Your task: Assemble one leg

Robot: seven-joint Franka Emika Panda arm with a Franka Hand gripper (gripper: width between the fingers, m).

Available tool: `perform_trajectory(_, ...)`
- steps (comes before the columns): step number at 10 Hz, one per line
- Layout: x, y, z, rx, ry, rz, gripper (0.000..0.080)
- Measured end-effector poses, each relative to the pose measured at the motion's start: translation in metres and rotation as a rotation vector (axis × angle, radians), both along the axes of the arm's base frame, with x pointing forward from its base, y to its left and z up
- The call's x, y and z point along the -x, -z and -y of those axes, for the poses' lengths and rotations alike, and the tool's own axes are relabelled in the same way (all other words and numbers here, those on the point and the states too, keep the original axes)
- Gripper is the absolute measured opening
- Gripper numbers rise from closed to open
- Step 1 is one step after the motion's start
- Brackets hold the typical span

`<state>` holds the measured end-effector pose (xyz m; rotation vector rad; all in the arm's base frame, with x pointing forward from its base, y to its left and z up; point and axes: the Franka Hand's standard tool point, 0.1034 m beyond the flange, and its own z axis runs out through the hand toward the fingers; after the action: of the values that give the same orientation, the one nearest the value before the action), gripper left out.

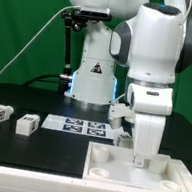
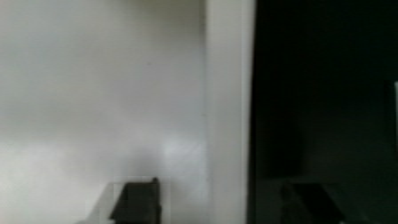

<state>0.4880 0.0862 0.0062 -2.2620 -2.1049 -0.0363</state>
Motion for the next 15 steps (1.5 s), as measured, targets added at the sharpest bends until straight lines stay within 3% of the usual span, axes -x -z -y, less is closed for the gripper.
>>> perform_trajectory(1, 0.000, 0.000, 0.000, 0.000, 0.000, 0.000, 0.0435)
perform_trajectory(2, 0.000, 0.000, 0.000, 0.000, 0.000, 0.000, 0.0593)
perform_trajectory(4, 0.000, 0.000, 0.000, 0.000, 0.001, 0.000, 0.0646)
perform_trajectory(7, 0.000, -0.002, 0.002, 0.001, 0.004, 0.002, 0.0649)
perform_trajectory(12, 0.022, -0.054, 0.003, 0.028, 0.134, 0.041, 0.0649)
perform_trajectory(13, 0.028, -0.059, 0.002, 0.031, 0.173, 0.044, 0.0649)
perform_trajectory(15, 0.027, -0.057, 0.003, 0.030, 0.183, 0.040, 0.0649)
